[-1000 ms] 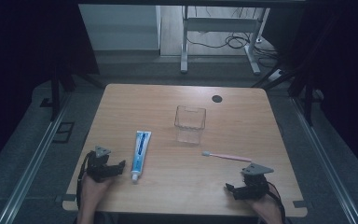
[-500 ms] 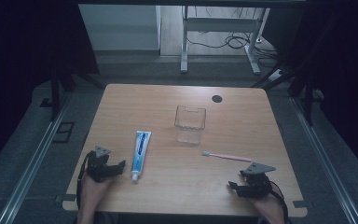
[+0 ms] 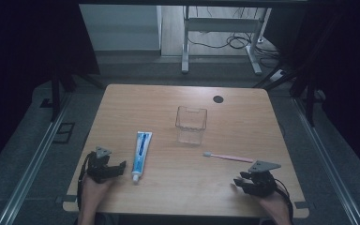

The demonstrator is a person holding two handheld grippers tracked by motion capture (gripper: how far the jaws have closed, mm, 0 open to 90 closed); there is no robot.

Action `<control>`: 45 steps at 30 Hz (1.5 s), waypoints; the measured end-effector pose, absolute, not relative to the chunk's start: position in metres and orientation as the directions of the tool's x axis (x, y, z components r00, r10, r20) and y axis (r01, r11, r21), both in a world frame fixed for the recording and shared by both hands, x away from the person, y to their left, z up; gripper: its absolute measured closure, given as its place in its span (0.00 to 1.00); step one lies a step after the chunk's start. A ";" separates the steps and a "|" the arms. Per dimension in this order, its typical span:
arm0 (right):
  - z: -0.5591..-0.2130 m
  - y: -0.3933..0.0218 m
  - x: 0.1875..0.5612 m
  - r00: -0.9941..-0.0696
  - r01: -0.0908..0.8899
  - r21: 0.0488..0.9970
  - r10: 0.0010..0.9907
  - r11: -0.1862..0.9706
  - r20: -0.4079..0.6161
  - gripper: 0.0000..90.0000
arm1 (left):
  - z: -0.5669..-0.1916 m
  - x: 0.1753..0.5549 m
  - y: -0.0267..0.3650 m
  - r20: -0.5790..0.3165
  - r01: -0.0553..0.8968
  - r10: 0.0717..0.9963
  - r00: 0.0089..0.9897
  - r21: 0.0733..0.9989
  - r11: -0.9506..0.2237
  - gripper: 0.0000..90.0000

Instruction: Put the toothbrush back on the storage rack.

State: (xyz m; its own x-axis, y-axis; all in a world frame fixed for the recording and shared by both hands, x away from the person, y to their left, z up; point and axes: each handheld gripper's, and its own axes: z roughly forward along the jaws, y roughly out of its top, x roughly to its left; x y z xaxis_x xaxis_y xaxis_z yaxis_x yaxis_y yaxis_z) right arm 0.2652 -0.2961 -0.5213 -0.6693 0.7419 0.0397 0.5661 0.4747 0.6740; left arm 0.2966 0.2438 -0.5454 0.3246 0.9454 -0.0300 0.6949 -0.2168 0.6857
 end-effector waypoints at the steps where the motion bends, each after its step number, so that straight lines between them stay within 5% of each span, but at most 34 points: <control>1: -0.521 -0.297 0.266 -0.667 0.568 0.675 0.744 0.470 0.043 0.66 | -0.545 0.297 0.244 -0.030 0.694 0.945 0.325 0.686 -0.217 0.16; 20: -0.511 -0.319 0.292 -0.613 0.590 0.710 0.786 0.385 0.083 0.73 | -0.545 0.297 0.244 -0.029 0.694 0.945 0.325 0.686 -0.217 0.16; 45: -0.504 -0.322 0.345 -0.565 0.641 0.657 0.823 0.397 0.054 0.95 | -0.545 0.296 0.244 -0.029 0.695 0.945 0.325 0.685 -0.218 0.16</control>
